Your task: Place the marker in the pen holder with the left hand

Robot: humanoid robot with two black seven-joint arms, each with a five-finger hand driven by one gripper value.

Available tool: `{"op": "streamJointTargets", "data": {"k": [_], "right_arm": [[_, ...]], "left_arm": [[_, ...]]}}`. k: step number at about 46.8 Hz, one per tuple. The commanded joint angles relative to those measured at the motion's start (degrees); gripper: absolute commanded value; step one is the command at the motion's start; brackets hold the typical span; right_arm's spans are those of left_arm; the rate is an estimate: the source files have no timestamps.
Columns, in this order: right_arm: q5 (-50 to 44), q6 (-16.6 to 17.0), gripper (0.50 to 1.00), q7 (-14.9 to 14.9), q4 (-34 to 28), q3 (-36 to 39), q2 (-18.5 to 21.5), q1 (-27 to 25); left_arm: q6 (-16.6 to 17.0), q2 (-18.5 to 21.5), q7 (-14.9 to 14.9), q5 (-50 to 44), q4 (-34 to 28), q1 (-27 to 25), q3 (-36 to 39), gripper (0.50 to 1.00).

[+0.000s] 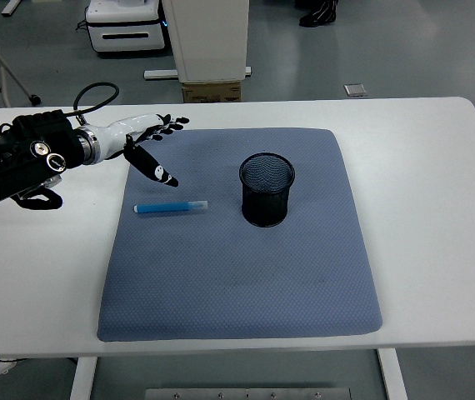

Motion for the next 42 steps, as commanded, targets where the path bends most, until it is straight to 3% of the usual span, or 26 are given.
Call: {"op": "streamJointTargets", "data": {"k": [1,13,22,29,37,42], "right_arm": [[0.0,0.1,1.0,0.0,0.0,0.0,0.0,0.0],[0.0,0.1,1.0,0.0,0.0,0.0,0.0,0.0],[0.0,0.0,1.0,0.0,0.0,0.0,0.0,0.0],[0.0,0.0,1.0,0.0,0.0,0.0,0.0,0.0],[0.0,0.0,1.0,0.0,0.0,0.0,0.0,0.0],[-0.1,0.0,1.0,0.0,0.0,0.0,0.0,0.0]], "left_arm": [[-0.1,0.0,0.0,0.0,-0.4,-0.7,0.0,1.0],[-0.9,1.9,0.0,-0.1,-2.4,-2.9,0.2,1.0],[-5.8,1.7,0.0,-0.1,-2.2,-4.2,3.2,1.0],[-5.3,1.5,0.0,0.1,-2.2,-4.2,3.3,1.0],[-1.0,1.3,0.1,4.1,-3.1,-3.9,3.4,1.0],[-0.2,1.3,0.1,5.9,-4.3,-3.8,3.8,1.0]]}}
